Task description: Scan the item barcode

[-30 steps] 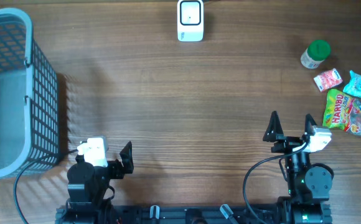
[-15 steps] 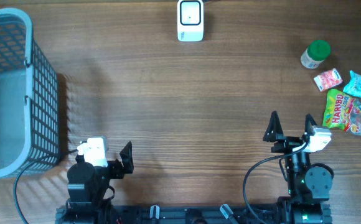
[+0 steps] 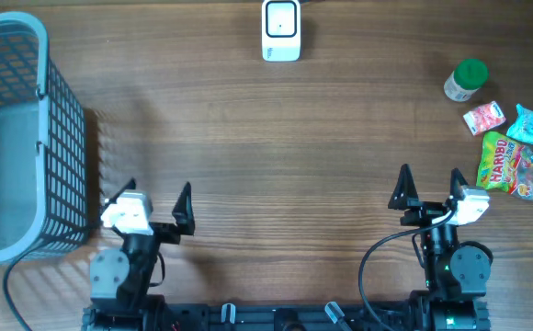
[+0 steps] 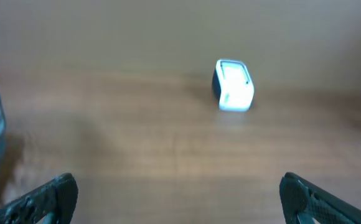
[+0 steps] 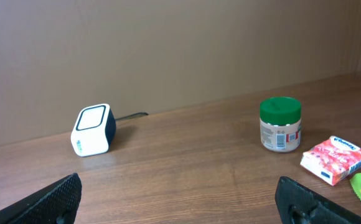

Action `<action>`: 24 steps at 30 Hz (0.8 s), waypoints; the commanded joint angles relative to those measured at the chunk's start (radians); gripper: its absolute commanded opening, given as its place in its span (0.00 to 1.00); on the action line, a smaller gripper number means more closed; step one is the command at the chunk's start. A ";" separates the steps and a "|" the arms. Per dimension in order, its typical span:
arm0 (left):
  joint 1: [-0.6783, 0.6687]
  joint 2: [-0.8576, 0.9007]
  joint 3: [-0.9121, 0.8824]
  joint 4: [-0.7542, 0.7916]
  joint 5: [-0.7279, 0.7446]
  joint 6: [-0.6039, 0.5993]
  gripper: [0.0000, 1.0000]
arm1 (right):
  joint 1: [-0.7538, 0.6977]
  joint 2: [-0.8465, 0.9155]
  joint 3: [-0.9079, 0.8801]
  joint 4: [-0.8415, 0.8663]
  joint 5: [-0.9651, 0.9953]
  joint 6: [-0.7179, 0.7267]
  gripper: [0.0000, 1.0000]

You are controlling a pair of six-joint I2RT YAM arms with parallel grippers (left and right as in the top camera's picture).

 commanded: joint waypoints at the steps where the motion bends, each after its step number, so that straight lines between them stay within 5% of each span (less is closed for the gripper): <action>1: -0.006 -0.003 -0.019 0.043 -0.010 0.020 1.00 | -0.006 -0.014 -0.001 0.002 0.016 -0.012 1.00; 6: -0.010 -0.012 -0.161 0.222 -0.011 0.020 1.00 | -0.006 -0.014 -0.001 0.002 0.016 -0.012 1.00; 24: -0.009 -0.012 -0.161 0.219 -0.071 -0.003 1.00 | -0.006 -0.014 -0.001 0.002 0.016 -0.012 1.00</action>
